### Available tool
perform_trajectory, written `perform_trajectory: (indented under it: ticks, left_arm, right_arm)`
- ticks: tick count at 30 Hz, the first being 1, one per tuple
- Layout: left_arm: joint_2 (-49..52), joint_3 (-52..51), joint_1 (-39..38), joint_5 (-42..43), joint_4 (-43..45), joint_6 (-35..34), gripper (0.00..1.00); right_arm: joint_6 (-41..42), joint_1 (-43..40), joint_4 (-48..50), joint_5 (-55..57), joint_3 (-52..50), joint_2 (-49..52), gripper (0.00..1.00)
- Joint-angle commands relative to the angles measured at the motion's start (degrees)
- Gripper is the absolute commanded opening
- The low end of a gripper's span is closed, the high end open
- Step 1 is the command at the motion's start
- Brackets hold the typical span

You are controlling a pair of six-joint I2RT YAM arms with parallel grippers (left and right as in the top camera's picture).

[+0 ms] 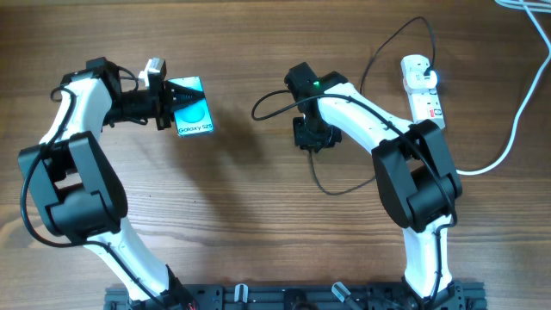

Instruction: Plug charger to phone and switch on socket

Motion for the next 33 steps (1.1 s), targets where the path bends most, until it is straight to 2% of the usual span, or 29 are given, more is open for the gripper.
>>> perform_trajectory:
  ticks: [1,10,15,16,18,20,33]
  left_arm:
    - [-0.94,0.00,0.24,0.50,-0.04,1.07,0.04]
    - [-0.94,0.00,0.24,0.52,-0.04,1.05,0.04]
    - [-0.94,0.00,0.24,0.52,-0.04,1.05,0.04]
    - [-0.94,0.00,0.24,0.52,-0.04,1.05,0.04]
    - [-0.94,0.00,0.24,0.52,-0.04,1.05,0.04]
    - [-0.94,0.00,0.24,0.52,-0.04,1.05,0.04]
    - [-0.94,0.00,0.24,0.52,-0.04,1.05,0.04]
  right_arm:
    - [-1.53,-0.07,0.74,0.33,-1.03,2.49,0.24]
    - [-1.44,-0.07,1.22,0.13,-1.07,2.49,0.05]
    - [-1.44,-0.07,1.44,0.13,-1.07,2.49,0.05]
    - [-1.44,-0.07,1.44,0.13,-1.07,2.49,0.06]
    - [-1.44,-0.07,1.46,0.15,-1.07,2.49,0.21]
    - [-1.46,-0.07,1.77,0.17,-1.07,2.49,0.26]
    - [-0.81,-0.07,2.67,1.77,-1.07,2.49,0.34]
